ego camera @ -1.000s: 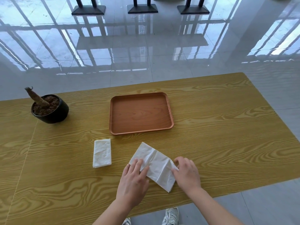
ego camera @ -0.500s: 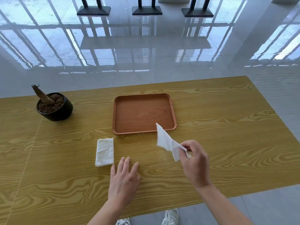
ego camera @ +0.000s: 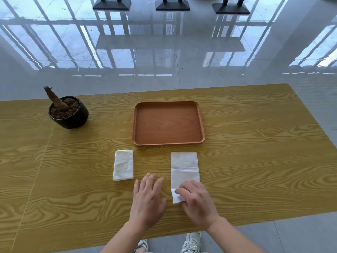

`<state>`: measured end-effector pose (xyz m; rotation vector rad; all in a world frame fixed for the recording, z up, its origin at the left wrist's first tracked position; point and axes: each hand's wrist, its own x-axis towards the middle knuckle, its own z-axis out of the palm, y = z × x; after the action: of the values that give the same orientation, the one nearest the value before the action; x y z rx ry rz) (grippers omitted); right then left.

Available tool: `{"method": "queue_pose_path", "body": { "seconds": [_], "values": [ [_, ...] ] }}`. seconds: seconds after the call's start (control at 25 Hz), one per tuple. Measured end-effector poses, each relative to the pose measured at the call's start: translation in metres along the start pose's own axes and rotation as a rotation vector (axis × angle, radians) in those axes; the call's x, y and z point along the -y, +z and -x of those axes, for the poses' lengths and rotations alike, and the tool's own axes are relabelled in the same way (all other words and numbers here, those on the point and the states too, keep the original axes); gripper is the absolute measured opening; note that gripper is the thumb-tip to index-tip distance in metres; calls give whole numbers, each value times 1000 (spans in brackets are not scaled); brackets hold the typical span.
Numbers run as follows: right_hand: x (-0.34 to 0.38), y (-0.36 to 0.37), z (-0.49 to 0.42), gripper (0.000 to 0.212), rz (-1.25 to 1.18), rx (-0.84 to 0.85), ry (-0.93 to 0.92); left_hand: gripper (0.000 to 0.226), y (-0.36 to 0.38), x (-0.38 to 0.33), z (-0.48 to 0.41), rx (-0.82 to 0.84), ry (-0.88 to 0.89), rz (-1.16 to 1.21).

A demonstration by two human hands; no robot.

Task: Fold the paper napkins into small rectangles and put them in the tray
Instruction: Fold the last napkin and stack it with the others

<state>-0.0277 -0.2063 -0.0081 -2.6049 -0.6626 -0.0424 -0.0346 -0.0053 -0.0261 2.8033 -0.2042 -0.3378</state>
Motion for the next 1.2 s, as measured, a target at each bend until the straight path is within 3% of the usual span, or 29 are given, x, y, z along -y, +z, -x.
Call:
{"method": "queue_pose_path", "body": {
  "seconds": [0.12, 0.2, 0.4, 0.6, 0.72, 0.8, 1.0, 1.2],
  "values": [
    [-13, -14, 8, 43, 26, 12, 67, 64, 4, -15, 0, 15, 186, 18],
    [-23, -23, 14, 46, 37, 32, 131, 60, 5, -23, -2, 20, 198, -6],
    [-31, -24, 24, 44, 23, 73, 198, 18, 11, -24, -6, -106, 273, -2],
    [-28, -18, 30, 45, -21, 81, 191, 25, 16, -11, 3, -147, 357, -13],
    [-31, -19, 34, 55, -41, 79, 200, 55, 16, -11, 7, -91, 333, 12],
    [-36, -22, 37, 53, -30, 84, 215, 62, 12, -13, 6, -54, 313, 30],
    [-39, -21, 44, 28, 1, 117, 134, 27, 14, -10, 10, -105, 404, 7],
    [-34, -14, 43, 25, -257, 34, 311, 37, 12, -9, 12, -198, 366, 117]
  ]
}}
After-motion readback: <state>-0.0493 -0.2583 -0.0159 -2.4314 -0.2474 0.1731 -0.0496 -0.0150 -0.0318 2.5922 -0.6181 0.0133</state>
